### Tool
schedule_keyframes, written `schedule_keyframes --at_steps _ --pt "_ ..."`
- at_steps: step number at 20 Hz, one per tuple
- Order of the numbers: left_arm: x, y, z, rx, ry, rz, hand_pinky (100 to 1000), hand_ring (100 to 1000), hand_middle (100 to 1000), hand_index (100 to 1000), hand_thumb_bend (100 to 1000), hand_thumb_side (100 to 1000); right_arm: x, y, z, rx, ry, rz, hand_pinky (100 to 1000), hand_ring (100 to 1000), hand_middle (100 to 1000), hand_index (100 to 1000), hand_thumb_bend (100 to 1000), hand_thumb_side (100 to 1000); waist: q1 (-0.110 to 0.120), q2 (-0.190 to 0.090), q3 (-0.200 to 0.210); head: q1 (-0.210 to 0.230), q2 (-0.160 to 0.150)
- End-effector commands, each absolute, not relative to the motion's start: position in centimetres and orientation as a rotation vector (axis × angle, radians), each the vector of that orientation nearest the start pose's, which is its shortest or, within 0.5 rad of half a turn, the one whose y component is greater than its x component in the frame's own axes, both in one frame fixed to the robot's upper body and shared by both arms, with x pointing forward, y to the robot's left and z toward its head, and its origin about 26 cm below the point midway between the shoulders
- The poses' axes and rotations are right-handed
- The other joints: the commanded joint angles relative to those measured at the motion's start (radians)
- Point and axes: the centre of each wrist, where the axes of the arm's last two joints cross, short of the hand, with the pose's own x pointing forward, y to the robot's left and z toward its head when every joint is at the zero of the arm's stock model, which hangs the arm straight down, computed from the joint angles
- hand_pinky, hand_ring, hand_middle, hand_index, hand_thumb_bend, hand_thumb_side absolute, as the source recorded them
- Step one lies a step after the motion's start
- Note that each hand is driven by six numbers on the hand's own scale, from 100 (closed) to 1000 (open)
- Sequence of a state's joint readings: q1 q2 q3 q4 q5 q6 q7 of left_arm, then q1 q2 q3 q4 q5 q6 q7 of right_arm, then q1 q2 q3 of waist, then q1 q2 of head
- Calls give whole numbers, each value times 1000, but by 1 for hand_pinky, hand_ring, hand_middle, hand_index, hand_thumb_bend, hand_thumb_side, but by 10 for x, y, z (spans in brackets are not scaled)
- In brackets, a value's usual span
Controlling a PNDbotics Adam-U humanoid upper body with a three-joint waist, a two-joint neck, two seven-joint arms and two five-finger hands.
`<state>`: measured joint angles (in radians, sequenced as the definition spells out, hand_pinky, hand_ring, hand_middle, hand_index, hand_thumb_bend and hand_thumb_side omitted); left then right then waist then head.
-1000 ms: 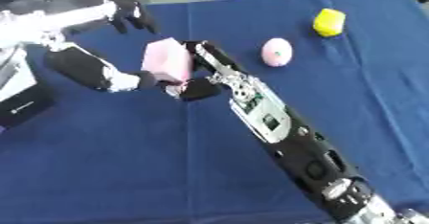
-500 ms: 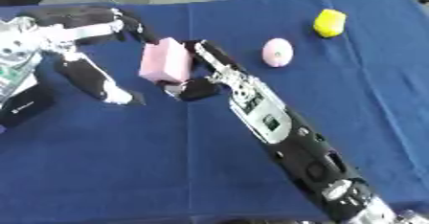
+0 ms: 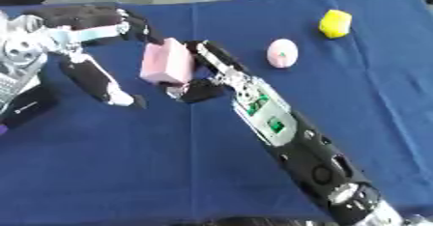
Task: Pick up the objects with one hand, pass them to the other hand, and then place them into the box on the other side of the table.
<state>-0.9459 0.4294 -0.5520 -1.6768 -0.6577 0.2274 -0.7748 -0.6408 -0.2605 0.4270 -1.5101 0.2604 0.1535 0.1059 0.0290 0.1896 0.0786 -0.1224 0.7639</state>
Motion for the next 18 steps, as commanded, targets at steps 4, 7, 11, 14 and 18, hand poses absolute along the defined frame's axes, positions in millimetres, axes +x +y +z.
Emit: schedule_keyframes --at_steps 4,7,11,14,18 --pt "350 103 286 658 -1590 -1876 825 853 797 879 601 226 373 -134 163 -149 -1882 1020 686 570 428 518 100 222 6 -41 -1 9 6" --pt "350 103 285 676 -1599 -1853 824 853 795 878 599 224 372 -133 163 -144 -1883 1023 686 570 427 517 100 221 6 -42 -1 10 6" --pt "350 102 285 675 -1616 -1830 818 849 788 872 586 221 372 -132 162 -136 -1884 1030 686 570 427 516 100 223 6 -41 -2 12 6" --pt "350 101 284 670 -1623 -1816 815 847 786 865 585 223 371 -130 162 -125 -1887 1041 686 570 426 515 100 220 6 -41 -2 15 6" --pt "351 98 282 649 -1613 -1820 815 847 785 861 586 227 370 -128 163 -120 -1901 1052 685 569 426 514 100 211 6 -41 -3 16 6"
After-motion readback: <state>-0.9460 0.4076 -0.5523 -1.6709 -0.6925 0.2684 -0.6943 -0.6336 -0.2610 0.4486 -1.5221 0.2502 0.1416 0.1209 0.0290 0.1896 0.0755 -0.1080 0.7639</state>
